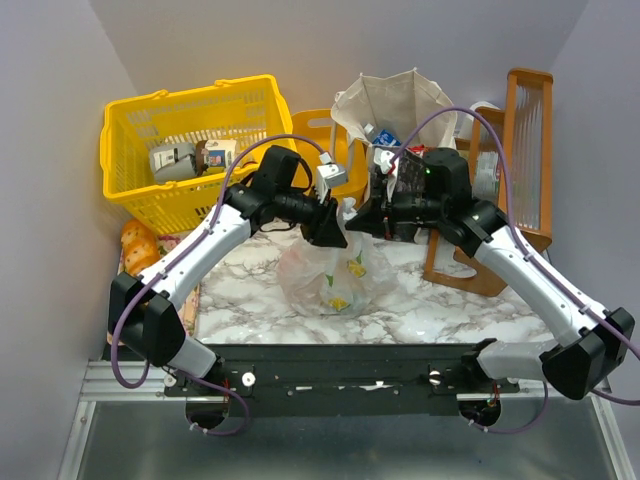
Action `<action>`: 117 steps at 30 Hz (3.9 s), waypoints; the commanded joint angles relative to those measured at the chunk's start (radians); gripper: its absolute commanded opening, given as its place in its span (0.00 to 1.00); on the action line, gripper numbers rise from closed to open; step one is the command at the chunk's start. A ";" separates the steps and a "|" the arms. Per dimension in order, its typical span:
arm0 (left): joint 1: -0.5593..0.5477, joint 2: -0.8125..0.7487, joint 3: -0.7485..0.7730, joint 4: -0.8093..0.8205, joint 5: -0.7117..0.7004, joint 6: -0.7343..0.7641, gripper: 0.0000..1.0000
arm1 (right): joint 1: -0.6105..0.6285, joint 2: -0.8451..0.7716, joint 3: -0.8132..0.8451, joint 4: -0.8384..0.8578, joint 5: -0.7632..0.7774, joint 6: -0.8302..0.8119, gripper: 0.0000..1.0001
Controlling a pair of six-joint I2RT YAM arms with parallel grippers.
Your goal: Place the mixed food into the grocery bags and tie them
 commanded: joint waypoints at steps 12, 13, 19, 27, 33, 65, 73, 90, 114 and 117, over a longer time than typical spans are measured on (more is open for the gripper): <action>-0.015 -0.100 -0.102 0.082 0.025 0.000 0.82 | -0.001 0.075 0.086 0.056 -0.081 0.025 0.01; -0.018 -0.097 -0.103 0.092 0.023 -0.014 0.82 | -0.001 0.079 0.084 0.063 -0.083 0.039 0.01; -0.030 -0.081 -0.134 0.202 0.017 -0.100 0.85 | 0.002 0.086 0.041 0.139 -0.090 0.099 0.01; -0.036 -0.081 -0.183 0.342 -0.023 -0.201 0.75 | 0.011 0.081 -0.011 0.237 -0.086 0.178 0.01; -0.038 -0.087 -0.223 0.417 -0.066 -0.255 0.27 | 0.009 0.070 -0.034 0.241 -0.032 0.201 0.01; -0.068 -0.137 -0.246 0.241 0.046 -0.022 0.00 | -0.132 0.081 -0.068 0.467 -0.233 0.557 0.63; -0.078 -0.135 -0.243 0.235 0.042 -0.022 0.00 | -0.103 0.144 -0.069 0.519 -0.265 0.580 0.51; -0.082 -0.133 -0.237 0.228 0.034 -0.022 0.00 | -0.057 0.179 -0.104 0.508 -0.328 0.559 0.47; -0.081 -0.146 -0.224 0.210 -0.043 0.001 0.06 | -0.034 0.083 -0.184 0.418 -0.258 0.501 0.01; -0.081 -0.163 -0.218 0.195 -0.079 0.010 0.39 | -0.034 0.052 -0.178 0.418 -0.166 0.505 0.01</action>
